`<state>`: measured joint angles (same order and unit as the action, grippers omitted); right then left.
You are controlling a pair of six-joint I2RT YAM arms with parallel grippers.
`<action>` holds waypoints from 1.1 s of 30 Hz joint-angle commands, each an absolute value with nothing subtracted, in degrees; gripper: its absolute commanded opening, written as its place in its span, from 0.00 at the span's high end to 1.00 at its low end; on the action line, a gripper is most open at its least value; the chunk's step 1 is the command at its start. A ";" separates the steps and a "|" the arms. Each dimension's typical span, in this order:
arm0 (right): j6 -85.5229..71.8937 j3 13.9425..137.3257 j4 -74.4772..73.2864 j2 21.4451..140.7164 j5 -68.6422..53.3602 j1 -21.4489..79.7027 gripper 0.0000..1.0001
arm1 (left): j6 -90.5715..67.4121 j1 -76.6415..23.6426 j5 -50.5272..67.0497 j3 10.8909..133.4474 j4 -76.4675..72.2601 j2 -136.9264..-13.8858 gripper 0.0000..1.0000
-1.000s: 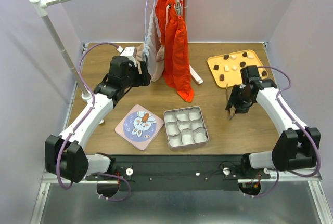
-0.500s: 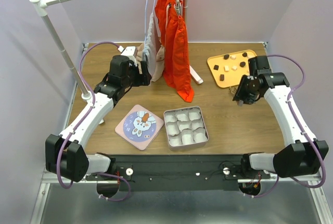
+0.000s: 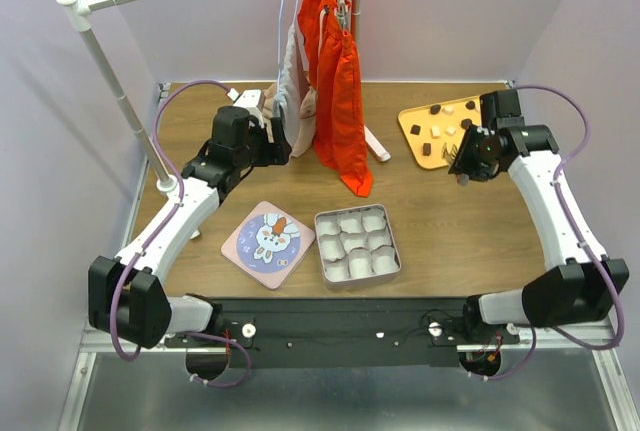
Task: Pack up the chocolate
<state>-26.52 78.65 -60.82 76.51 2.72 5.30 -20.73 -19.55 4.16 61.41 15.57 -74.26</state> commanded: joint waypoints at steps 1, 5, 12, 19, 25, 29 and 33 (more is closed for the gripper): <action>-24.43 81.38 -54.94 80.85 3.52 5.54 0.58 | -20.21 -19.25 3.26 61.61 15.21 -74.53 0.16; -22.33 82.09 -52.82 84.80 2.81 5.45 0.58 | -20.48 -19.16 2.81 60.82 14.50 -74.97 0.16; -20.66 81.56 -48.26 86.83 2.11 5.98 0.56 | -21.27 -19.16 2.29 60.73 14.33 -76.03 0.17; -19.34 81.74 -47.29 88.77 1.67 7.12 0.53 | -21.44 -19.16 2.64 60.64 14.24 -76.55 0.16; -18.90 81.91 -46.58 91.05 2.72 8.26 0.53 | -21.36 -19.16 2.72 60.64 14.41 -76.82 0.16; -18.55 81.65 -46.41 92.11 3.69 8.96 0.53 | -21.09 -19.16 2.46 60.56 14.59 -76.47 0.16; -18.28 81.21 -46.32 93.34 4.39 9.49 0.54 | -21.18 -19.16 2.46 60.12 14.59 -76.20 0.16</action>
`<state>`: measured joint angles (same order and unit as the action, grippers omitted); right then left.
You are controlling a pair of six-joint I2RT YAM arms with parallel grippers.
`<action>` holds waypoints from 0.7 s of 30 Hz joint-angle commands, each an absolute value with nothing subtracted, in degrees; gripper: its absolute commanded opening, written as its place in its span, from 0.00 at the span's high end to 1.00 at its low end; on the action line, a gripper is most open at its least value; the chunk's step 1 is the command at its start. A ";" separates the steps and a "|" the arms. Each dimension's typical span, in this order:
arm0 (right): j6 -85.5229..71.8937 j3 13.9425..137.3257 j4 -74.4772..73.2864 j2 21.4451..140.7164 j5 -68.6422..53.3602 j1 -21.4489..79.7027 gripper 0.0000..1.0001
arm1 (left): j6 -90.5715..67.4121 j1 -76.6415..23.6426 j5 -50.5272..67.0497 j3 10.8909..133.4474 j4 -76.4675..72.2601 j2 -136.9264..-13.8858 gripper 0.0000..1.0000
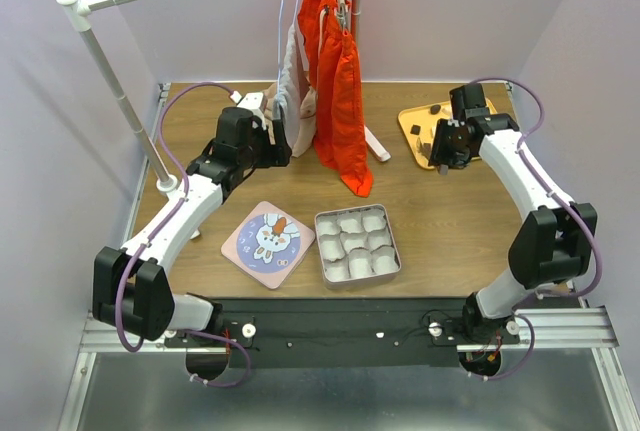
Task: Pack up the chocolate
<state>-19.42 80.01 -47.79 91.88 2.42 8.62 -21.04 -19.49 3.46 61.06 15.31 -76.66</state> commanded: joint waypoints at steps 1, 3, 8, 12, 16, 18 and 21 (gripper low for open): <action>-18.46 81.21 -46.32 93.51 5.00 9.58 0.54 | -21.09 -19.16 2.55 60.03 14.59 -76.20 0.16; -18.63 81.12 -46.32 93.43 5.53 9.75 0.56 | -21.01 -19.16 2.55 59.94 14.68 -76.20 0.16; -19.07 80.95 -46.41 92.20 7.12 9.84 0.69 | -20.74 -19.16 2.46 59.94 14.85 -75.76 0.16; -19.95 81.21 -46.76 90.09 6.68 9.84 0.73 | -20.48 -19.07 2.29 59.94 14.94 -75.50 0.16; -20.65 81.91 -49.21 86.41 4.75 9.76 0.77 | -20.48 -19.07 3.16 60.03 15.21 -75.32 0.16; -20.30 81.56 -51.66 83.34 3.96 9.84 0.76 | -20.65 -18.98 3.60 60.03 14.94 -75.24 0.16; -19.34 80.33 -55.26 80.08 0.80 9.84 0.77 | -20.66 -18.81 4.22 59.94 14.42 -75.50 0.16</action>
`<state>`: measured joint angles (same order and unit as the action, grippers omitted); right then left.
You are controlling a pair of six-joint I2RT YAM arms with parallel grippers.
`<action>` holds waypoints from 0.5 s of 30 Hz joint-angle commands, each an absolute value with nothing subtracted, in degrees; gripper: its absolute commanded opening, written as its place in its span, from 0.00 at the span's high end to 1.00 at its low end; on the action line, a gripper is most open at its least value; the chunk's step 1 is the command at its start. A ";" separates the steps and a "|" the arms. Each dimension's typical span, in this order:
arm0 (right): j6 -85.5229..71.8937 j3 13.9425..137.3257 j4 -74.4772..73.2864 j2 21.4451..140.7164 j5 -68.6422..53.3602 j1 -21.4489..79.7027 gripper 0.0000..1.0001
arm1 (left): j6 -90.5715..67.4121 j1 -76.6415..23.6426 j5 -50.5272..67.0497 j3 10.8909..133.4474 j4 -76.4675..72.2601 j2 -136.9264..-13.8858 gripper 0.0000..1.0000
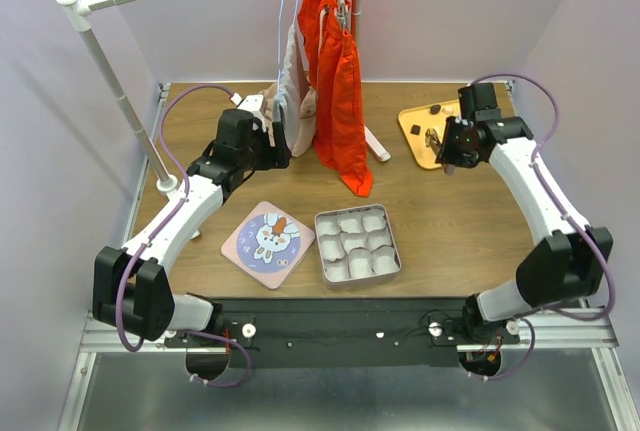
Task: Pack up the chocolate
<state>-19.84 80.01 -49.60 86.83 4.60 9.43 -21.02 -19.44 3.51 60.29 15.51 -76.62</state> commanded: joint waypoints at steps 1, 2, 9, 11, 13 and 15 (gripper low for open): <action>-18.90 79.98 -56.07 77.55 -2.95 9.84 0.76 | -20.65 -18.72 4.22 60.12 14.50 -75.59 0.16; -18.64 79.63 -56.86 76.48 -5.16 9.76 0.77 | -20.74 -18.63 4.22 60.29 14.41 -75.85 0.16; -16.53 77.43 -64.85 67.24 -18.54 10.63 0.77 | -20.74 -17.32 4.13 62.05 14.50 -76.73 0.16; -15.91 76.73 -66.18 65.92 -21.60 11.07 0.77 | -20.66 -16.79 3.78 62.75 14.33 -76.99 0.16; -15.38 76.20 -68.02 64.34 -23.19 11.34 0.77 | -20.57 -16.44 3.43 63.45 14.59 -77.34 0.16; -15.82 75.76 -68.90 62.85 -24.34 12.65 0.78 | -20.48 -15.74 3.16 63.89 14.76 -77.78 0.16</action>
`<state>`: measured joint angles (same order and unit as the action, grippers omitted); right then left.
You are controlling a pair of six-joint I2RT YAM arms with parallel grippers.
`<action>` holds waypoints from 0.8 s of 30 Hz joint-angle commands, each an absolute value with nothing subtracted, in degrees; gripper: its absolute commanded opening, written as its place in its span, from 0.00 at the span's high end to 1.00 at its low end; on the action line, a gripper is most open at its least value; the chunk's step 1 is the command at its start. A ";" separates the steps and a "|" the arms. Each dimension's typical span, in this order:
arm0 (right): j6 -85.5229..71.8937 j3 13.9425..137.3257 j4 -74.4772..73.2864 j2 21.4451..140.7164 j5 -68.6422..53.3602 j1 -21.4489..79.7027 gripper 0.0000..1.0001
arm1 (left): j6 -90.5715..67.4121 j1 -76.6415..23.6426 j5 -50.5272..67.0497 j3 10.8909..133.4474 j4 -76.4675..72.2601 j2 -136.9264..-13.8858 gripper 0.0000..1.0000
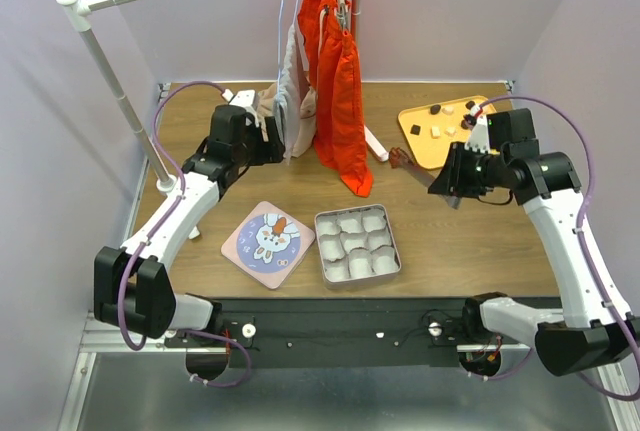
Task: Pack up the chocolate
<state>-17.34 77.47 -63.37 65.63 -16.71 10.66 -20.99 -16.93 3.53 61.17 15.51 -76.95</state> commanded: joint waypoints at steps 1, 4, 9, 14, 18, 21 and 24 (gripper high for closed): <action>-15.99 75.59 -69.25 62.41 -24.61 12.92 0.78 | -20.57 -15.47 3.08 64.16 14.77 -77.78 0.16; -16.61 74.27 -69.70 60.57 -26.36 13.45 0.78 | -20.57 -14.24 2.99 64.51 14.85 -77.78 0.16; -17.31 71.55 -69.62 58.71 -27.86 14.32 0.78 | -20.57 -13.27 2.64 64.69 14.76 -77.70 0.16; -19.68 69.52 -65.48 58.18 -27.95 17.13 0.77 | -20.92 -13.01 2.46 64.34 14.50 -77.61 0.16; -21.71 69.26 -61.97 59.14 -27.60 20.90 0.77 | -21.27 -12.74 2.81 64.25 14.59 -77.17 0.16; -22.93 68.56 -60.39 60.55 -26.02 24.68 0.77 | -21.53 -12.57 2.99 63.99 14.42 -76.73 0.16; -24.86 68.20 -58.37 61.69 -23.39 29.42 0.76 | -21.71 -12.48 3.08 63.63 14.68 -76.47 0.16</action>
